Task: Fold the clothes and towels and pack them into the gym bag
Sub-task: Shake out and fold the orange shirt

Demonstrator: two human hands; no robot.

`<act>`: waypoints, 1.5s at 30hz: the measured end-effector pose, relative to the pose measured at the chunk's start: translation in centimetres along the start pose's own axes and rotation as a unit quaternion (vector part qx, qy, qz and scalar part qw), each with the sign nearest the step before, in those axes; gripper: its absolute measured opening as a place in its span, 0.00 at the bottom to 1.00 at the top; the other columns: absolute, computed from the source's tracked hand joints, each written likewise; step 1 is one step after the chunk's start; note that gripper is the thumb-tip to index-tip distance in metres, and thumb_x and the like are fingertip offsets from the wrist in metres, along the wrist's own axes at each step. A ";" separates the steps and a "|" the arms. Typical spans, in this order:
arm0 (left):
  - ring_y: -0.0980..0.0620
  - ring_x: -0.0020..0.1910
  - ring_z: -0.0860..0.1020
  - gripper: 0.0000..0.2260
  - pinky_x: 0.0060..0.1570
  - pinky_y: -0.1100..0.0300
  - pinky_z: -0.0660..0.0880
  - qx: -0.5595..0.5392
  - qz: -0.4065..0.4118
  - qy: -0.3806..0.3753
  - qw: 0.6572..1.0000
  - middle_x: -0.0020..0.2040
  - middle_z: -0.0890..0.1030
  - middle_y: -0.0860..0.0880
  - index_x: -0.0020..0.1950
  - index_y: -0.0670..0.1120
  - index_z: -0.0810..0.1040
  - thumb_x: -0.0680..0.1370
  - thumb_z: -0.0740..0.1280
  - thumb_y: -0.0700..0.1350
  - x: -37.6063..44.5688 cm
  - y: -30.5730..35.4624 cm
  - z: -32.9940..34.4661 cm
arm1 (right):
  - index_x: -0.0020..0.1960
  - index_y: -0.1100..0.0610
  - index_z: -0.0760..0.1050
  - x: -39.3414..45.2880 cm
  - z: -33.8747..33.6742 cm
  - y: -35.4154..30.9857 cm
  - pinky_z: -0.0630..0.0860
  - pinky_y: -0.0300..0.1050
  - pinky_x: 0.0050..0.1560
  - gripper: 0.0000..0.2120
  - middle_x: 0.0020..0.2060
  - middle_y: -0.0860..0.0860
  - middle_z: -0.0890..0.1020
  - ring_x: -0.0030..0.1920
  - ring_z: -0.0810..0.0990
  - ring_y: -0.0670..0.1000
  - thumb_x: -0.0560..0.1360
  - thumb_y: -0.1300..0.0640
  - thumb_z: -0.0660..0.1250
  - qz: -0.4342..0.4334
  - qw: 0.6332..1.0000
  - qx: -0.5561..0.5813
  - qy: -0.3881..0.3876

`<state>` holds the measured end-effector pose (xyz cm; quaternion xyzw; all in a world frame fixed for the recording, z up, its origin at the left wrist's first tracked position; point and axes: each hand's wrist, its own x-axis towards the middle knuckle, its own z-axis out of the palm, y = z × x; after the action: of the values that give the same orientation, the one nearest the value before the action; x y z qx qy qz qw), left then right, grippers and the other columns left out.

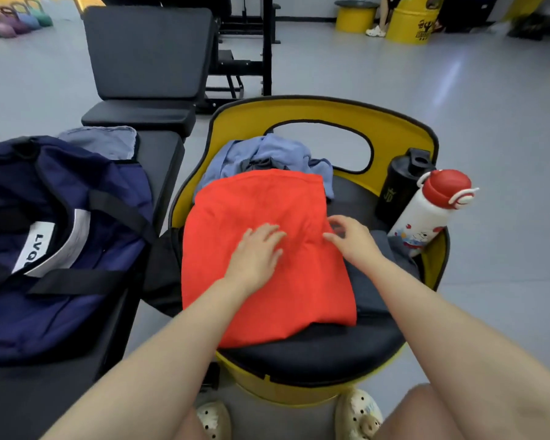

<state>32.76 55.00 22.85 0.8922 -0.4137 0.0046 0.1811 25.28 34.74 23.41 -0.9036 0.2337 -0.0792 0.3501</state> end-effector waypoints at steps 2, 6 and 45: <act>0.52 0.76 0.55 0.20 0.73 0.53 0.48 0.013 0.035 -0.086 0.996 0.77 0.58 0.51 0.75 0.51 0.62 0.82 0.56 0.48 -1.3 2.7 1.0 | 0.65 0.58 0.74 -2.1 -0.1 0.3 0.69 0.44 0.62 0.19 0.63 0.55 0.77 0.62 0.75 0.54 0.76 0.56 0.69 -0.014 0.999 -0.019 -0.029; 0.51 0.77 0.48 0.25 0.74 0.53 0.48 -0.013 0.048 -0.194 0.980 0.79 0.49 0.50 0.78 0.51 0.53 0.82 0.55 0.53 -3.3 5.5 2.3 | 0.66 0.57 0.74 -5.0 -0.4 0.6 0.67 0.42 0.63 0.18 0.64 0.53 0.76 0.64 0.74 0.51 0.77 0.56 0.67 -0.017 0.998 -0.024 -0.046; 0.53 0.77 0.50 0.21 0.74 0.53 0.51 -0.021 -0.063 -0.149 0.987 0.78 0.53 0.52 0.78 0.51 0.53 0.84 0.49 0.49 -7.5 4.9 4.6 | 0.53 0.60 0.71 -9.6 0.4 0.2 0.77 0.47 0.41 0.11 0.51 0.57 0.79 0.47 0.79 0.54 0.75 0.58 0.70 0.323 0.831 0.451 -0.038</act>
<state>23.54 56.09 18.94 0.9030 -0.3795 -0.1484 0.1363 16.86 39.46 23.14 -0.5211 0.4371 -0.0241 0.7326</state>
